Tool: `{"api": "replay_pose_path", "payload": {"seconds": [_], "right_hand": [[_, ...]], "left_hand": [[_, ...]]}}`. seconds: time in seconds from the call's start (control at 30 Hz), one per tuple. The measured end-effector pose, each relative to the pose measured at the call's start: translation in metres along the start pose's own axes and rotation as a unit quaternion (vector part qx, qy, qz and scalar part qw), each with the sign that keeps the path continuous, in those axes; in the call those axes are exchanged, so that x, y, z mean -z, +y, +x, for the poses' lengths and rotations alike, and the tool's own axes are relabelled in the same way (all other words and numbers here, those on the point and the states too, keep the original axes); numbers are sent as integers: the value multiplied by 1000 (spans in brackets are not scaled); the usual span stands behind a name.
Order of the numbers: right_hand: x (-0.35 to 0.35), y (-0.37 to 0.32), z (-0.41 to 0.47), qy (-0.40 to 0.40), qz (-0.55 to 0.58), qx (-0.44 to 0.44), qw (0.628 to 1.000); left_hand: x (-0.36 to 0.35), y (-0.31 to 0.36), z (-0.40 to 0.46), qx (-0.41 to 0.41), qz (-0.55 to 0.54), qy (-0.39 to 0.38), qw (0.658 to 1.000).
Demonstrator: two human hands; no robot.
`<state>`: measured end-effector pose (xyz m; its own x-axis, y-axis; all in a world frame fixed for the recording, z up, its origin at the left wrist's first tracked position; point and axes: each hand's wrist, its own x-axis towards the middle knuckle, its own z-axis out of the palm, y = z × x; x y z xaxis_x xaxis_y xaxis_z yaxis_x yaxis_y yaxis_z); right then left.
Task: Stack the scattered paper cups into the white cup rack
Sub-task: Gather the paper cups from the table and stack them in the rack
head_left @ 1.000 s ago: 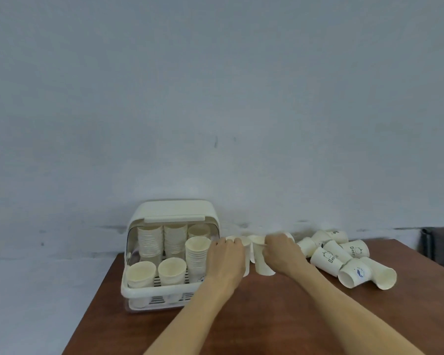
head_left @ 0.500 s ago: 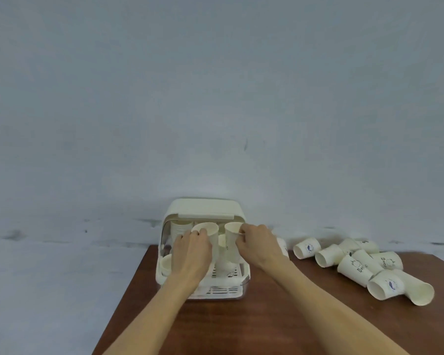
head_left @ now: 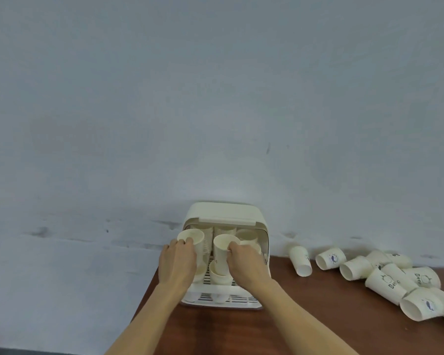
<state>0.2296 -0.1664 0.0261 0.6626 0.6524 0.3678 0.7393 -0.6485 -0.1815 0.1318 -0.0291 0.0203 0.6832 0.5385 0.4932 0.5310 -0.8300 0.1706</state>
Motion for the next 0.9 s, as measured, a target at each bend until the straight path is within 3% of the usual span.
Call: {"api": "replay_pose_path", "payload": {"seconds": [0.37,0.67,0.9], "right_hand": [[-36,0,-14,-111,-72,23,991],[-42,-1,-20,-113,-104,40,987],[-45,-3,-27,-90,-82,34,992]], "left_hand": [[-25,-11,-6,-10,21,4,1000],[-40,-13,-11,-41,37,-34,998],[-47,-13,-18,-63,92,-106,988]]}}
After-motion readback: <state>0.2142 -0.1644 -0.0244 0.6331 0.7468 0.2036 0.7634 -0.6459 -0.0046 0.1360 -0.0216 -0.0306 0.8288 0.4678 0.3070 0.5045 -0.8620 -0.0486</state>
